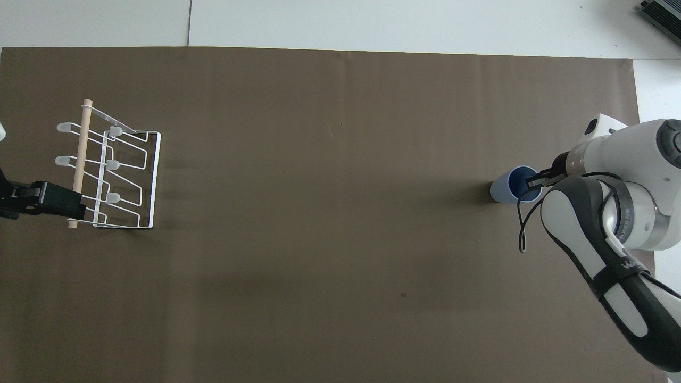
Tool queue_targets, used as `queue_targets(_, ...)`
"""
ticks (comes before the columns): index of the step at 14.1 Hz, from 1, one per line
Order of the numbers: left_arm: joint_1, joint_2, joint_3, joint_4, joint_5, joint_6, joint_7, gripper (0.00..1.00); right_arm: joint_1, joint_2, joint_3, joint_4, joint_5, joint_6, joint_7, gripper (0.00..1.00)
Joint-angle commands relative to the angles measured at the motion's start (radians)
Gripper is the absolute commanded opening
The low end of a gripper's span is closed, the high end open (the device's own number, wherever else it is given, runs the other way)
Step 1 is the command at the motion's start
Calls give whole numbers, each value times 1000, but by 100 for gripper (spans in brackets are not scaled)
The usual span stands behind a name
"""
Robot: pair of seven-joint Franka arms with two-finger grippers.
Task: Hang cup on cup holder
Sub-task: 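Reach the right gripper to the blue cup rim and grasp it, then lift the cup with the right gripper while the left gripper approaches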
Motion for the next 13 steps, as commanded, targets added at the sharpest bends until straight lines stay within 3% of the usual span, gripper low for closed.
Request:
queue_targets(1, 6, -22, -4, -20, 10, -8, -9, 100, -1, -3, 9, 22, 11, -37, 2, 0)
queue_targets(3, 3, -21, -4, -20, 10, -1, -11, 100, 9, -3, 12, 72, 41, -75, 3, 0)
queue_targets(6, 2, -10, -4, -10, 12, 39, 0, 100, 33, -20, 21, 109, 219, -103, 45, 0)
queue_targets(8, 6, -7, -4, -2, 6, 49, 2, 100, 42, -21, 32, 144, 232, -141, 72, 0)
queue_targets(11, 3, 44, -3, 73, 3, 35, 2, 100, 42, -44, 46, 158, 357, -152, 109, 0)
queue_targets(13, -12, 41, -4, 52, -3, 102, 21, 100, 41, -55, 55, 177, 390, -191, 102, 0)
